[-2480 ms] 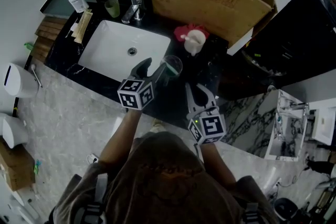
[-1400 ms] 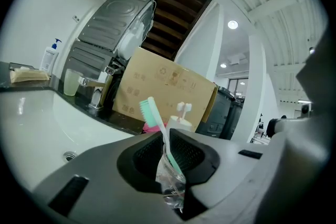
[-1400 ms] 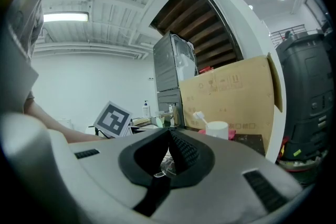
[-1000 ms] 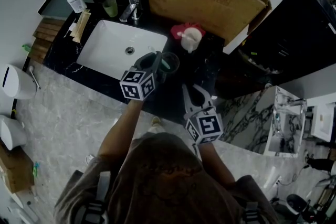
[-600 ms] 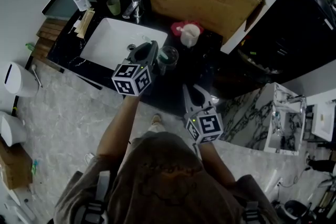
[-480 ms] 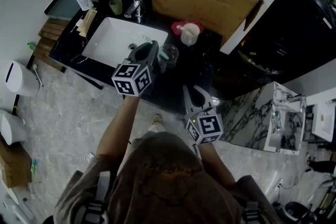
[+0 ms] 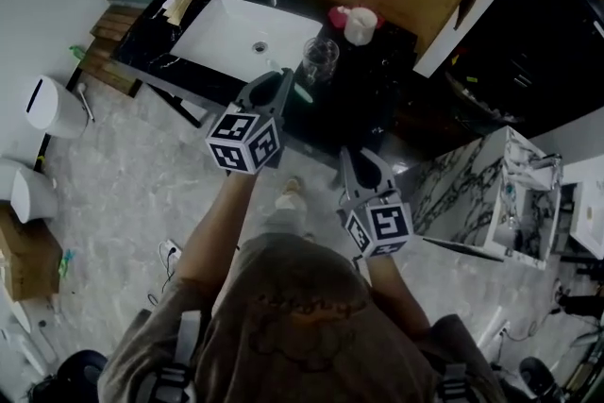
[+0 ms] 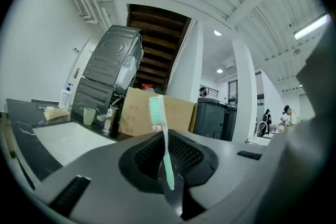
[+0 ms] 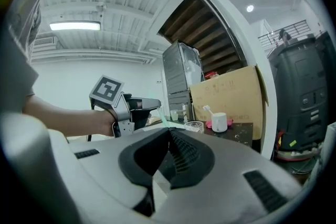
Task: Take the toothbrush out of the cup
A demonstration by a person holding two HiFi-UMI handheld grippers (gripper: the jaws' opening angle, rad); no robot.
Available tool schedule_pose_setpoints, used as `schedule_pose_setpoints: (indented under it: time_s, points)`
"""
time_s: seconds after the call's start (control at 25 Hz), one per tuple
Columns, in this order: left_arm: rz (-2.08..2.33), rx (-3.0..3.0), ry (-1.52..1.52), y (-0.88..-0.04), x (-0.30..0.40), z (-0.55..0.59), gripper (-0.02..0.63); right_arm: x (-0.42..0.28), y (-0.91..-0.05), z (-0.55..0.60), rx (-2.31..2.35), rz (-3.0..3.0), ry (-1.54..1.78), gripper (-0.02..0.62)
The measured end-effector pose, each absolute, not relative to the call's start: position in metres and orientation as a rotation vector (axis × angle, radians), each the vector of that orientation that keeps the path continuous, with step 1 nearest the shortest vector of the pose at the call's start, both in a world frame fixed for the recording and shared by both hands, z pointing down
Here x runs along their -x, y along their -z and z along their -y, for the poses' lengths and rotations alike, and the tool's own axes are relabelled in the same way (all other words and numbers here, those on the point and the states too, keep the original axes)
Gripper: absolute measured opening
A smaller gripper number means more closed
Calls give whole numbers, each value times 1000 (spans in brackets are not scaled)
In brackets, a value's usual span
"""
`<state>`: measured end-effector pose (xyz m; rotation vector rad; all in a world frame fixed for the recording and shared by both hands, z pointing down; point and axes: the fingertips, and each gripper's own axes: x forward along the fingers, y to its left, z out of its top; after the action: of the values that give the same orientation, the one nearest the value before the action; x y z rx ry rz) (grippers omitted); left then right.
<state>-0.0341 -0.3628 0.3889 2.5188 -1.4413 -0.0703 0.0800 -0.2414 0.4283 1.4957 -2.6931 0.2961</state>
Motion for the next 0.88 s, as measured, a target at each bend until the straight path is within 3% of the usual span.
schedule_pose_setpoints:
  time_s: [0.88]
  points:
    - [1308,-2556,-5,-372,65,222,25,-45,-425,176,-1480,2682,-334,5]
